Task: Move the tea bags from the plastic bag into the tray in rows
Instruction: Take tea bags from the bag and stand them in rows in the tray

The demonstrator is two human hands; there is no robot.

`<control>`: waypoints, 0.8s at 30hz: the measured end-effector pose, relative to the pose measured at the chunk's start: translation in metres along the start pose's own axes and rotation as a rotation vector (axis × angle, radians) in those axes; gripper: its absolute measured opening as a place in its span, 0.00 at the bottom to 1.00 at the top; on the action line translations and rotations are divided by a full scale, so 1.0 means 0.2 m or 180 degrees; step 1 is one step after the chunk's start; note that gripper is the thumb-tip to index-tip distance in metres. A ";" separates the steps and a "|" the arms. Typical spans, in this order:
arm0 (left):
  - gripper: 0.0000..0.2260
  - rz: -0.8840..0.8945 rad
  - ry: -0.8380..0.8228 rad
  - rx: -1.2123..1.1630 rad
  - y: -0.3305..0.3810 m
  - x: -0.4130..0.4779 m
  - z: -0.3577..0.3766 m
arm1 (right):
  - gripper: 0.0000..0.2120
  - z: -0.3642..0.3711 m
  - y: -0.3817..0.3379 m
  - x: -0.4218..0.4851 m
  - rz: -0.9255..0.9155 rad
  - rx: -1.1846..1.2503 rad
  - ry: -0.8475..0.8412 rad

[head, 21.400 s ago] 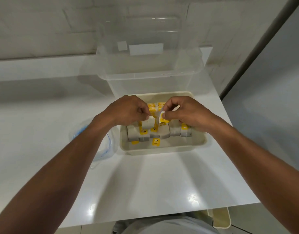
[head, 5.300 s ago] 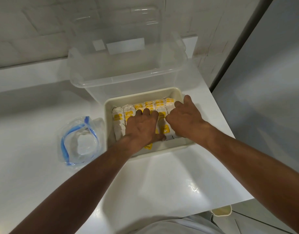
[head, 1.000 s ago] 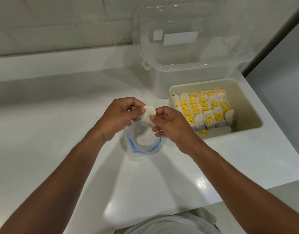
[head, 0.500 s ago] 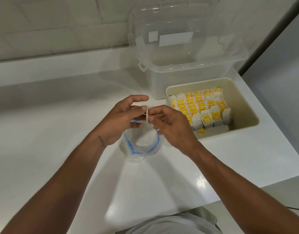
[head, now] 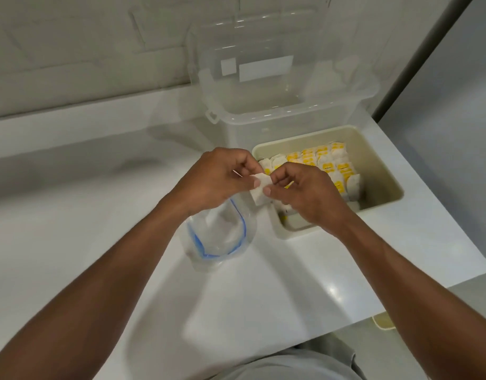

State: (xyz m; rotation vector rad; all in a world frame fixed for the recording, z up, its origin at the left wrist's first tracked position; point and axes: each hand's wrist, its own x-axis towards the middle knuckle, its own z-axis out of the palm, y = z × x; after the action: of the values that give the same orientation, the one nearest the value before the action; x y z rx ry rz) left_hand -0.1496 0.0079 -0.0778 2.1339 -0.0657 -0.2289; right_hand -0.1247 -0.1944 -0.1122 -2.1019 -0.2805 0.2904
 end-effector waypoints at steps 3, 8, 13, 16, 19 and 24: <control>0.04 0.0138 0.0129 0.0770 0.05 0.08 0.07 | 0.06 -0.11 0.06 0.03 0.0096 -0.0101 -0.0261; 0.05 0.0070 0.0122 0.1185 0.14 0.18 0.20 | 0.08 -0.23 0.15 0.09 0.0035 -0.0268 -0.0507; 0.05 -0.0249 0.0131 0.1446 0.19 0.24 0.28 | 0.07 -0.29 0.22 0.16 -0.0038 -0.0367 -0.0775; 0.05 -0.0414 0.0085 0.1554 0.19 0.24 0.31 | 0.09 -0.30 0.25 0.19 -0.0003 -0.0435 -0.1065; 0.04 -0.0487 0.0210 0.1595 0.18 0.23 0.35 | 0.09 -0.28 0.28 0.21 -0.0023 -0.0546 -0.1262; 0.05 -0.0549 0.0618 0.1426 0.13 0.18 0.39 | 0.11 -0.24 0.28 0.24 -0.0199 -0.1100 -0.1594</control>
State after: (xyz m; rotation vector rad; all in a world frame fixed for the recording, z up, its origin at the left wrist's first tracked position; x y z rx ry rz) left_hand -0.1286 -0.0762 -0.1023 2.6011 0.1988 -0.1120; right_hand -0.0597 -0.2469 -0.1402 -2.3259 -0.7342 0.7792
